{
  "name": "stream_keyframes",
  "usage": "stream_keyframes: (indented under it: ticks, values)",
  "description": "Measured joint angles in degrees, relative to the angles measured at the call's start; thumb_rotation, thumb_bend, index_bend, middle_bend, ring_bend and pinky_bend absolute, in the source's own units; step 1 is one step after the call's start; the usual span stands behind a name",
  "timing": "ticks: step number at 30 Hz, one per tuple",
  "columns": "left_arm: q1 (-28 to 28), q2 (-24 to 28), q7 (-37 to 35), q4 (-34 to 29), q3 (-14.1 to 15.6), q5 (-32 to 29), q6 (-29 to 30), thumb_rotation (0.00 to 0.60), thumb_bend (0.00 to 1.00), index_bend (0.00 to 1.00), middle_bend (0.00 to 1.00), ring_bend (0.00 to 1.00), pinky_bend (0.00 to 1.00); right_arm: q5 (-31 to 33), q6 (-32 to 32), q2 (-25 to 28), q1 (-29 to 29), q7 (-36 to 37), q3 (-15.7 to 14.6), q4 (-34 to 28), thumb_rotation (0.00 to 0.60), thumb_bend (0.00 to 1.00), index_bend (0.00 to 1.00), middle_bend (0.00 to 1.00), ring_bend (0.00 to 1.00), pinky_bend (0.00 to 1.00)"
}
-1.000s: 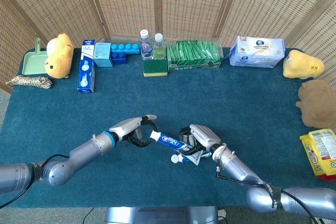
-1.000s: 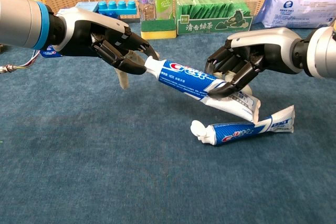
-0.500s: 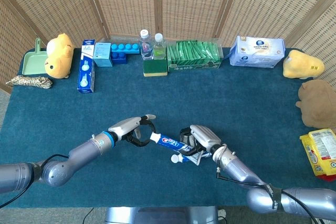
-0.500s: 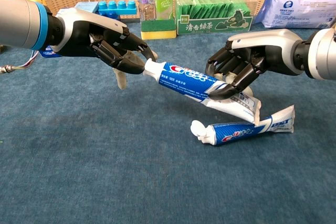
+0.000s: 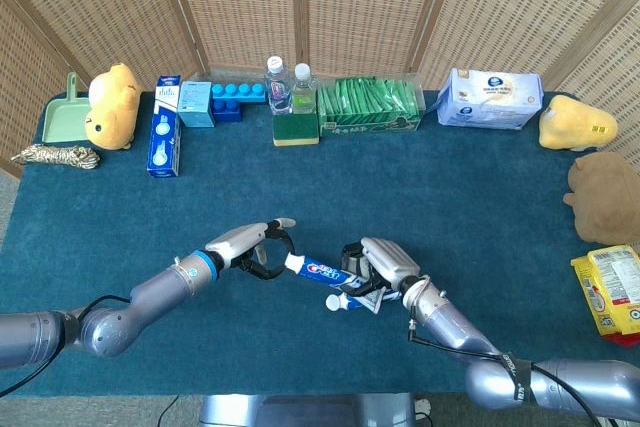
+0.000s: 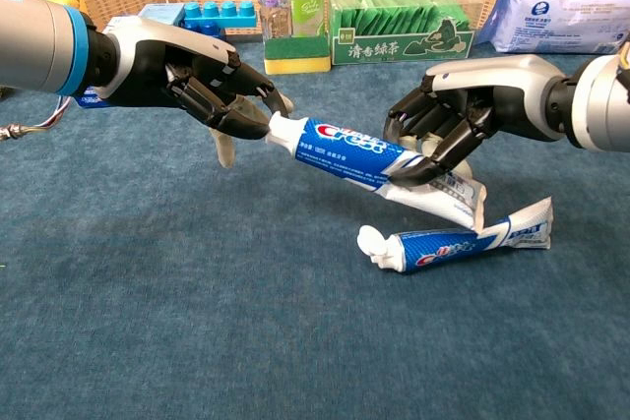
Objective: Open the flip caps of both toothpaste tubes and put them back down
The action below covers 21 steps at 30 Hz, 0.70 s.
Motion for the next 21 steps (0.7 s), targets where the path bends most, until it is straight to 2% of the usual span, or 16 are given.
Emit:
stream_keyframes:
  ticks: [21]
  values:
    - [0.0,0.69,-0.67,0.02,0.87,-0.3,0.21,0.534,0.39,0.45,0.08,0.12,0.43,4.56,4.64,-1.91,0.37,-5.21,0.28,0.68,0.6,0.46,0.9,0.71,0.68,0.7]
